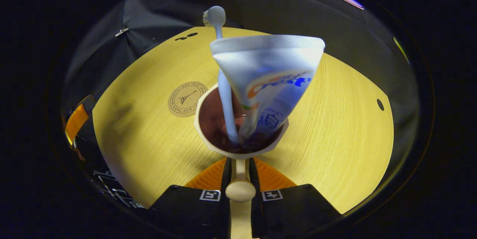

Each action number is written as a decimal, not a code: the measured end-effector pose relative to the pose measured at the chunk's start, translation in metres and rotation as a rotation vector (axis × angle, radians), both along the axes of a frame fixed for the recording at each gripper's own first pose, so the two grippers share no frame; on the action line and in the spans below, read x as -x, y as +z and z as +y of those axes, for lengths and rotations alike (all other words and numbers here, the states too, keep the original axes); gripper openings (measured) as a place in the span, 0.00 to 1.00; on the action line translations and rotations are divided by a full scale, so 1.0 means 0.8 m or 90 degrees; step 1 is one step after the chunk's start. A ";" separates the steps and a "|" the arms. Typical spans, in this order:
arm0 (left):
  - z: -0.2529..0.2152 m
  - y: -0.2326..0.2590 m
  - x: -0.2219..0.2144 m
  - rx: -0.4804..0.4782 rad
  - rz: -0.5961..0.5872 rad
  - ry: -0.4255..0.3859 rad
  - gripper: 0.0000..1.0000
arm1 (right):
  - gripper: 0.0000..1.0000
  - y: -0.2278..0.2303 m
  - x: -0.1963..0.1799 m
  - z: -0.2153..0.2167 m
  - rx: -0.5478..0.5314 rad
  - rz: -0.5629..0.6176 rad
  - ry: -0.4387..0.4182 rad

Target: Put the toothbrush and toothpaste on the desktop into the cup, then pick up the cup and place it on the coaster on the desktop.

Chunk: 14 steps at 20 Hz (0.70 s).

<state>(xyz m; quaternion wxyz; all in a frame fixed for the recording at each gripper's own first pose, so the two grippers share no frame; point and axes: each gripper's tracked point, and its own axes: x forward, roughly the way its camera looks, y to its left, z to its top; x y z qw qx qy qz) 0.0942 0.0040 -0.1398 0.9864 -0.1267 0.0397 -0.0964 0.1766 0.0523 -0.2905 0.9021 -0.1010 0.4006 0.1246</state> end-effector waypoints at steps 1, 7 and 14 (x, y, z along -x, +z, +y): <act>0.005 0.012 0.011 -0.002 0.000 0.001 0.65 | 0.25 -0.001 0.003 0.002 -0.008 0.001 -0.004; 0.019 0.033 0.066 0.014 0.024 0.001 0.65 | 0.25 0.011 0.018 0.020 -0.003 -0.019 -0.003; 0.046 0.047 0.104 0.020 0.030 0.010 0.66 | 0.25 0.050 0.024 0.056 -0.031 -0.039 -0.007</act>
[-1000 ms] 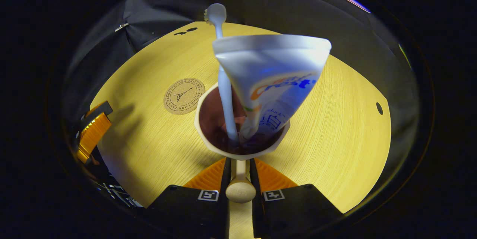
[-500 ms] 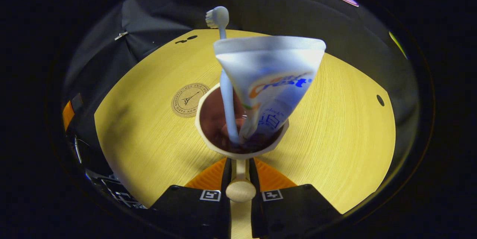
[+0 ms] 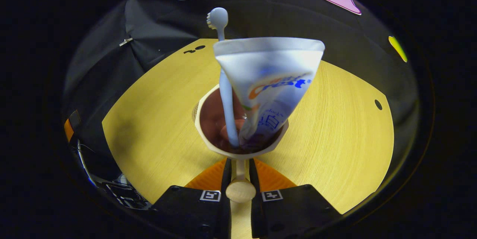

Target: Put the toothbrush and toothpaste on the desktop into the cup, then pick up the cup and place it on the coaster on the desktop.

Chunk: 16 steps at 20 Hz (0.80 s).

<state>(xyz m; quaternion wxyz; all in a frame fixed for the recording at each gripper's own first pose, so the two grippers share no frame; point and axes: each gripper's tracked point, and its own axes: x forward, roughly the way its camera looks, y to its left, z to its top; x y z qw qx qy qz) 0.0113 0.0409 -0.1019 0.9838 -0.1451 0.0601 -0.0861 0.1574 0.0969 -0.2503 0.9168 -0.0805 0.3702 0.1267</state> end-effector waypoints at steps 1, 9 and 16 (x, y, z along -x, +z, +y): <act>0.004 0.003 0.006 0.003 -0.002 0.003 0.66 | 0.25 0.004 -0.003 0.006 0.000 -0.003 0.001; 0.046 -0.002 0.041 0.013 -0.003 0.049 0.65 | 0.25 0.018 -0.033 0.062 0.008 -0.016 0.038; 0.072 -0.021 0.060 0.033 0.014 0.092 0.66 | 0.25 -0.001 -0.064 0.094 0.031 0.001 0.070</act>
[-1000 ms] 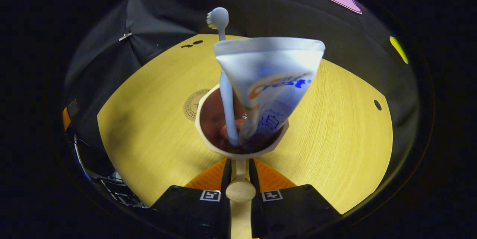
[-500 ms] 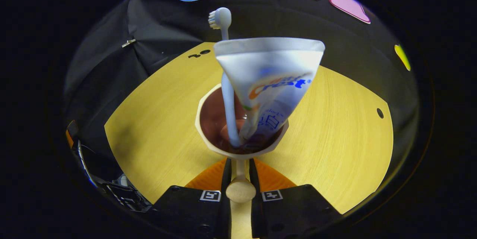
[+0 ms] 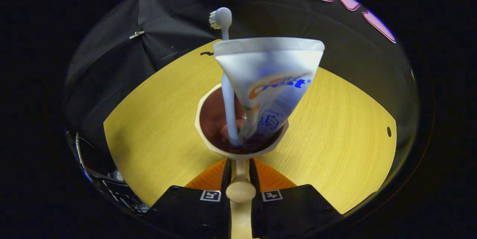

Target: Put the toothbrush and toothpaste on the desktop into the cup, then pick up the cup and place it on the coaster on the desktop.

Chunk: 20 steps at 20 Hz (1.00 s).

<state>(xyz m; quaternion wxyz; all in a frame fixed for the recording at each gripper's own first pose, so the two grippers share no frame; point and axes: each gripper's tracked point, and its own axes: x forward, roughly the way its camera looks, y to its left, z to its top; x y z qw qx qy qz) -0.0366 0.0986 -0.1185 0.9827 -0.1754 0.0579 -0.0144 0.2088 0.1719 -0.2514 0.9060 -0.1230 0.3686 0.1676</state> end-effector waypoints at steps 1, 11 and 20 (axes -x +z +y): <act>0.004 -0.002 0.001 0.003 0.003 0.005 0.66 | 0.24 -0.007 -0.007 0.005 0.005 0.004 0.002; 0.023 -0.016 -0.005 0.020 0.018 0.027 0.65 | 0.24 -0.038 -0.027 0.017 0.031 0.027 0.014; 0.029 -0.017 -0.013 0.027 0.024 0.030 0.66 | 0.25 -0.040 -0.032 0.019 0.042 0.031 -0.004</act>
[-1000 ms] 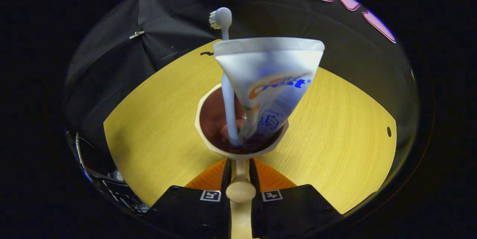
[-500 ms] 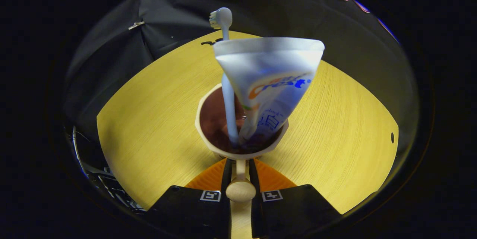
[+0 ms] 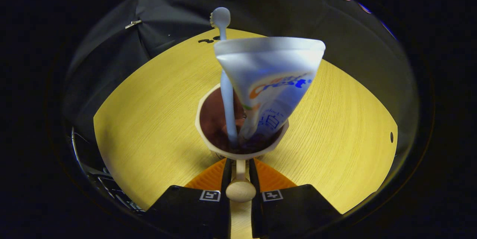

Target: Put the toothbrush and toothpaste on the desktop into the cup, then pick up the cup and place it on the coaster on the desktop.

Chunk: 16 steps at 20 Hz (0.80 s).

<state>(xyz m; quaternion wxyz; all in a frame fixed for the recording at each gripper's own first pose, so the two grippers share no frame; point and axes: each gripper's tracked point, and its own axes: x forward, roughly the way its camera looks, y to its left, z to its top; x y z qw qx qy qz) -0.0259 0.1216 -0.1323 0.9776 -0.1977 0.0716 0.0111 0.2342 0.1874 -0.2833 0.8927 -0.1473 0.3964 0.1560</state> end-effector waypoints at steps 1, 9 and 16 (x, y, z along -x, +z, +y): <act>0.001 0.002 -0.001 0.000 0.000 0.001 0.65 | 0.26 0.000 -0.001 0.001 0.000 -0.001 -0.002; 0.003 0.011 0.000 0.003 -0.007 -0.003 0.65 | 0.33 0.018 0.004 -0.010 0.004 -0.015 -0.026; -0.015 0.043 0.000 -0.015 -0.033 -0.030 0.66 | 0.36 0.069 0.022 -0.006 -0.025 -0.068 -0.020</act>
